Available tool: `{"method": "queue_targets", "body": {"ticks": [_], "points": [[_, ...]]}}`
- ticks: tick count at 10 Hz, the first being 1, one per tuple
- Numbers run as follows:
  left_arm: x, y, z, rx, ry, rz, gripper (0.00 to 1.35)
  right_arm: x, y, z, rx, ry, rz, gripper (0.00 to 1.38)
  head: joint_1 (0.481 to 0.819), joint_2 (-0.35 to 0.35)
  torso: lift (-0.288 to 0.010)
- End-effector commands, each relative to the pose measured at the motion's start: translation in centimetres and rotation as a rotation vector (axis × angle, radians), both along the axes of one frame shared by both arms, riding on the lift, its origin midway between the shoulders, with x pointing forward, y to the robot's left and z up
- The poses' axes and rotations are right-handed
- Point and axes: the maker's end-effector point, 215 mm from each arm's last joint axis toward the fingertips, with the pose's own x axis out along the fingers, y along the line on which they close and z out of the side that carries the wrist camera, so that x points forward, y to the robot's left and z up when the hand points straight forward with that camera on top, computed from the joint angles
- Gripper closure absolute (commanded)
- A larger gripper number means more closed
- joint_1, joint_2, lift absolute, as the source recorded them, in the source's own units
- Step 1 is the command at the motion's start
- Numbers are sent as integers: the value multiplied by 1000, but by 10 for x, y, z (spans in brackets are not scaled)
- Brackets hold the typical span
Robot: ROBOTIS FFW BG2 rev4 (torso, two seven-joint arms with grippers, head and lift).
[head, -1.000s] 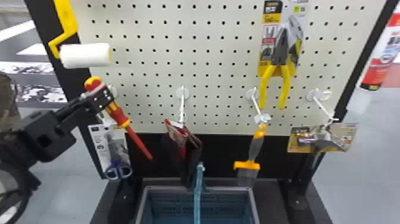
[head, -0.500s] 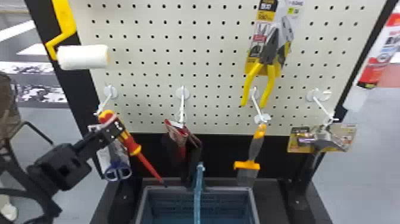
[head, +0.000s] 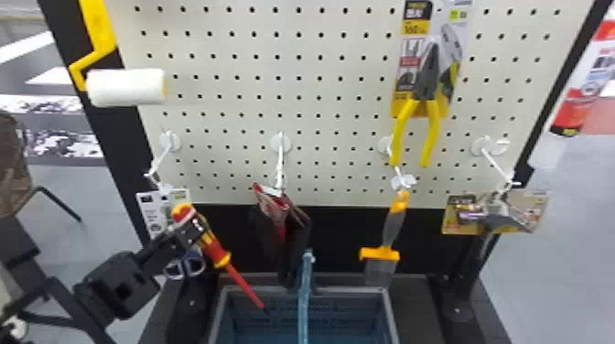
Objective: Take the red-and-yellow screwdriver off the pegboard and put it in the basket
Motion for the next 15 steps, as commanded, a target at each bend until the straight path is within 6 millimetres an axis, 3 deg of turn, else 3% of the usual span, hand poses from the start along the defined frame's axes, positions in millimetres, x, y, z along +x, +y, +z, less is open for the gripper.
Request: {"method": "queue_targets", "body": {"ticks": [1, 3, 5, 11, 15], "points": [[-3, -3, -22, -26, 33, 2, 1181, 1, 0, 1, 3, -3, -1, 142, 549, 0, -100], [-1, -7, -70, -82, 81, -3, 1181, 0, 1, 1, 6, -3, -1, 142, 549, 0, -100], [-5, -13, -93, -96, 120, -3, 1181, 0, 1, 1, 8, -4, -1, 142, 549, 0, -100], [-12, -70, -120, -142, 185, -105, 1181, -1, 1, -2, 16, 0, -6, 142, 549, 0, -100], [-23, -94, -134, -154, 207, -132, 1181, -3, 0, -6, 24, 6, -10, 142, 549, 0, -100]]}}
